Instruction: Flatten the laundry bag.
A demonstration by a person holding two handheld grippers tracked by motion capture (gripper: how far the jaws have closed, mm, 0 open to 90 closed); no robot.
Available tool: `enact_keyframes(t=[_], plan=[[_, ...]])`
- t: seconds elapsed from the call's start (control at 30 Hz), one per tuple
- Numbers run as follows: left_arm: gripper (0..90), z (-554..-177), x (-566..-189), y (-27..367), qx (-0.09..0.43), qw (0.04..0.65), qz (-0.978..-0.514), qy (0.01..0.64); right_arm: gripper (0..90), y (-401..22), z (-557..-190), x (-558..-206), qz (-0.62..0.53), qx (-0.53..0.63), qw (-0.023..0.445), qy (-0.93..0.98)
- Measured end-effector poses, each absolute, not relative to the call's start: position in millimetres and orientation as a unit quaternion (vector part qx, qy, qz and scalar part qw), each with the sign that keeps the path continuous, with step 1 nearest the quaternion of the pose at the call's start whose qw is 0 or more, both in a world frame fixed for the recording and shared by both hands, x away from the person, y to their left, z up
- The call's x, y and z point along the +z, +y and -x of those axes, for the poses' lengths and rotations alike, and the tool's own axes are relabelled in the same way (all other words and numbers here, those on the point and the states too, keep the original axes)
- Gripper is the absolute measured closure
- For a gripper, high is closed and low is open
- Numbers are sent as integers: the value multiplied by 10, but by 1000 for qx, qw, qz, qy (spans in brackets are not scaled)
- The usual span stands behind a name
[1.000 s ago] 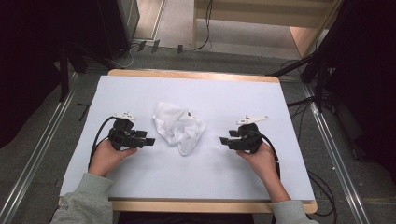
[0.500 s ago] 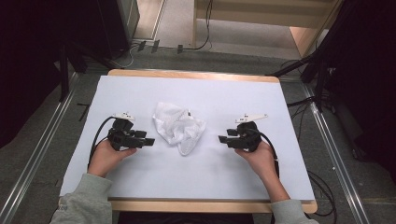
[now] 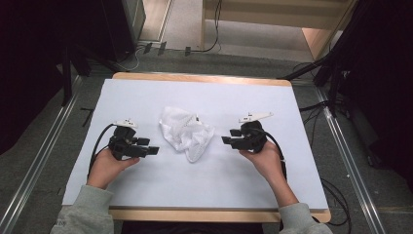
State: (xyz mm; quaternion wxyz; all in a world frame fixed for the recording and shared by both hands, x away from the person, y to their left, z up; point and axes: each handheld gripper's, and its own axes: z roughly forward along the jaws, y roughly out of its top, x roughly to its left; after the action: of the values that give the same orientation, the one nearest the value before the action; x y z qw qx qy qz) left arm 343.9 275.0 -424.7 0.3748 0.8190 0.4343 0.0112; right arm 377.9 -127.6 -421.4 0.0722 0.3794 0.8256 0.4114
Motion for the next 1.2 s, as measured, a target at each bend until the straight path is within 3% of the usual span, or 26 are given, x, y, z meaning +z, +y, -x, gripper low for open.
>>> enact_keyframes(t=[1.1, 1.2], plan=[[367, -3321, -4253, 2911, 17, 377, -807, 455, 542, -578, -4147, -4074, -330, 417, 39, 846], [371, -3337, -4261, 2912, 17, 378, -806, 456, 581, -499, -4184, -4104, -328, 413, 33, 849]])
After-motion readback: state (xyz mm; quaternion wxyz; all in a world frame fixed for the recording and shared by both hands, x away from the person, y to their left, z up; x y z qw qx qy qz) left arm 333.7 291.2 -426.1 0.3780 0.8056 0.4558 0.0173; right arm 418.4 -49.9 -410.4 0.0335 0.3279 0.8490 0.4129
